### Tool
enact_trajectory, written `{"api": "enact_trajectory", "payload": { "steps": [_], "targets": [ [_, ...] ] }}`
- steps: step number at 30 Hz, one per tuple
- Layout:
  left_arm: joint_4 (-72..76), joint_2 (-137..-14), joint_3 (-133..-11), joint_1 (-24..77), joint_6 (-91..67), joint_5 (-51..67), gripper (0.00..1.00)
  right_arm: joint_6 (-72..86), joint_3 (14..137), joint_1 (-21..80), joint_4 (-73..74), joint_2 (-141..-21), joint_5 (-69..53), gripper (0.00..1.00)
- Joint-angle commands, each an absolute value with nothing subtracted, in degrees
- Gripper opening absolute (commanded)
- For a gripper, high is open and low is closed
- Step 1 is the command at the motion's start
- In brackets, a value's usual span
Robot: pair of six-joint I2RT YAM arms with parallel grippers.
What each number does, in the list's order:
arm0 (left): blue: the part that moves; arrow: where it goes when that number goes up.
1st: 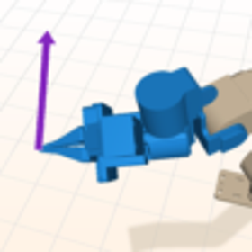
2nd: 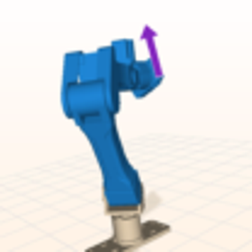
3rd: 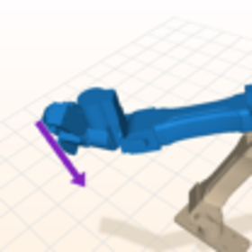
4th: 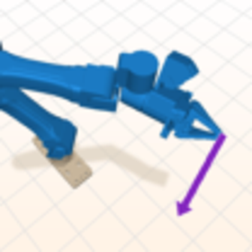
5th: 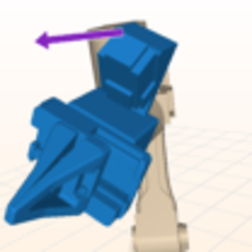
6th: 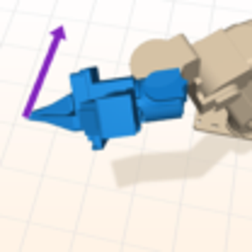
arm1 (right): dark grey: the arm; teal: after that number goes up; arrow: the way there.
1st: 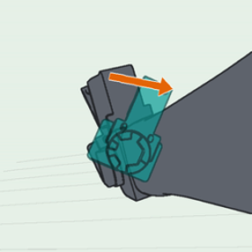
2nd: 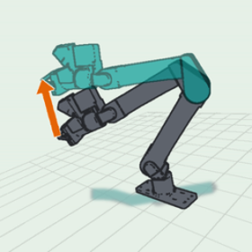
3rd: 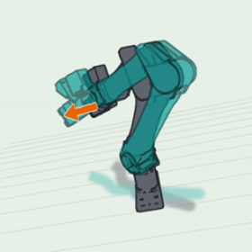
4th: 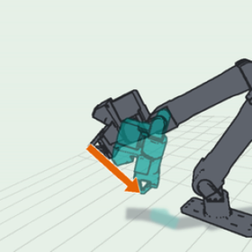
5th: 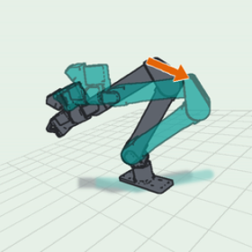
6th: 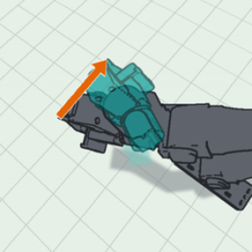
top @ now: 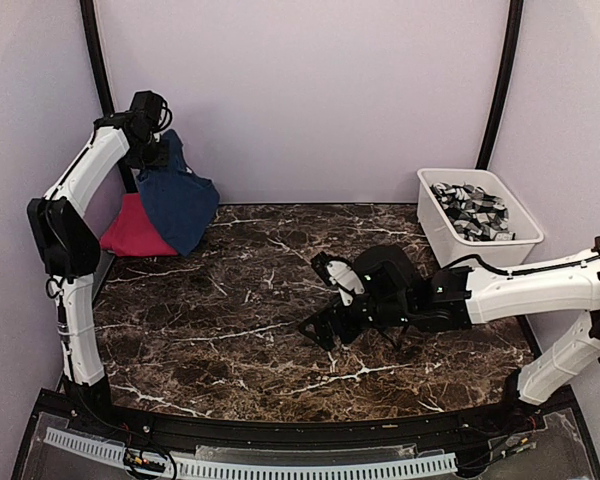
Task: Fold and stack the mixed laundry pile
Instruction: Place the square-folded T-shirt at the center of the board.
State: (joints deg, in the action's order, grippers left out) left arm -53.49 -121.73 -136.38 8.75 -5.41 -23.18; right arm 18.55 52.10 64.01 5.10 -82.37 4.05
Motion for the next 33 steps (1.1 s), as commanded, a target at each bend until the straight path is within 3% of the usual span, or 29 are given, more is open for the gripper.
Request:
{"api": "enact_trajectory", "payload": {
  "steps": [1, 10, 18, 26, 28, 29, 31, 33],
  "targets": [
    [-49.0, -119.5, -134.0, 4.4, -7.9, -23.2, 0.00, 17.8, 53.5, 63.6, 3.0, -83.2, 4.2, 0.99],
    [-42.6, -121.5, -126.7, -1.7, -11.9, -24.0, 0.00, 18.3, 53.3, 61.6, 3.0, -83.0, 3.6, 0.99],
    [-39.5, -123.8, -126.3, -5.3, -14.4, -28.8, 0.00, 18.5, 52.9, 60.4, 3.6, -83.3, 2.6, 0.99],
    [-40.5, -128.6, -128.2, -8.8, -17.7, -25.4, 0.02, 18.4, 54.1, 60.1, 4.6, -84.0, 2.8, 0.99],
    [-40.8, -130.0, -128.5, -9.1, -18.0, -23.7, 0.15, 18.5, 54.1, 60.0, 4.9, -83.9, 2.9, 0.99],
    [-41.0, -130.4, -129.0, -9.2, -17.8, -23.5, 0.35, 18.7, 54.2, 59.9, 5.2, -83.8, 2.9, 0.99],
    [-42.4, -131.3, -130.2, -9.2, -17.9, -24.1, 0.59, 19.0, 54.4, 59.3, 5.9, -83.6, 2.7, 0.99],
    [-43.8, -131.4, -131.6, -9.2, -18.0, -25.2, 0.69, 19.3, 54.3, 58.7, 6.0, -82.8, 2.4, 0.99]
  ]
}}
